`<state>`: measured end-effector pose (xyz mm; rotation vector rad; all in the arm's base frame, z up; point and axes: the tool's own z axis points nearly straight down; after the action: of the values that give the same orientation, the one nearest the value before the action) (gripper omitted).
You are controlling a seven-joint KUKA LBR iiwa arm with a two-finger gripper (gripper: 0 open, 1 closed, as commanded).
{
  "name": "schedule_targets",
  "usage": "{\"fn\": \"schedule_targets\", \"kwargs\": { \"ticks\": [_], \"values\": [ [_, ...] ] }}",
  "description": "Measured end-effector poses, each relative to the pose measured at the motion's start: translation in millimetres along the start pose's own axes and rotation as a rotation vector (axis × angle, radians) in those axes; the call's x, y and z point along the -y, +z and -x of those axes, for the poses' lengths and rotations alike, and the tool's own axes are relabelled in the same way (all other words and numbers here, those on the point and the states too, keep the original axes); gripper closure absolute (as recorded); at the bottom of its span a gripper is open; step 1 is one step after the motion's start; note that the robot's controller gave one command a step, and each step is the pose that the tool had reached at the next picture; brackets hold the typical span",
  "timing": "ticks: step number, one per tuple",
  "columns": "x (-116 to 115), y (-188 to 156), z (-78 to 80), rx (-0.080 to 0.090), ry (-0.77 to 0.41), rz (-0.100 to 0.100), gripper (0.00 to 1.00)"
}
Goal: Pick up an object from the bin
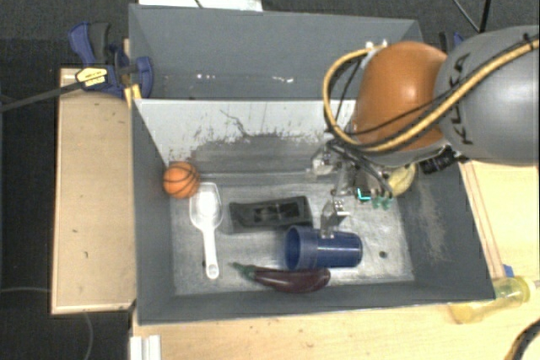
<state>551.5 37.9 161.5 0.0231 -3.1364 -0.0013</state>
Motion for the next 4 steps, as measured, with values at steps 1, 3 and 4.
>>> {"fn": "schedule_targets", "kwargs": {
  "ticks": [1,3,4],
  "values": [
    [0,-4,1.8,0.008,0.001,0.0,0.0],
    [-15,67,19.4,0.079,0.024,0.004,1.0],
    [-14,64,12.6,0.056,0.026,0.003,1.0]
  ]
}}
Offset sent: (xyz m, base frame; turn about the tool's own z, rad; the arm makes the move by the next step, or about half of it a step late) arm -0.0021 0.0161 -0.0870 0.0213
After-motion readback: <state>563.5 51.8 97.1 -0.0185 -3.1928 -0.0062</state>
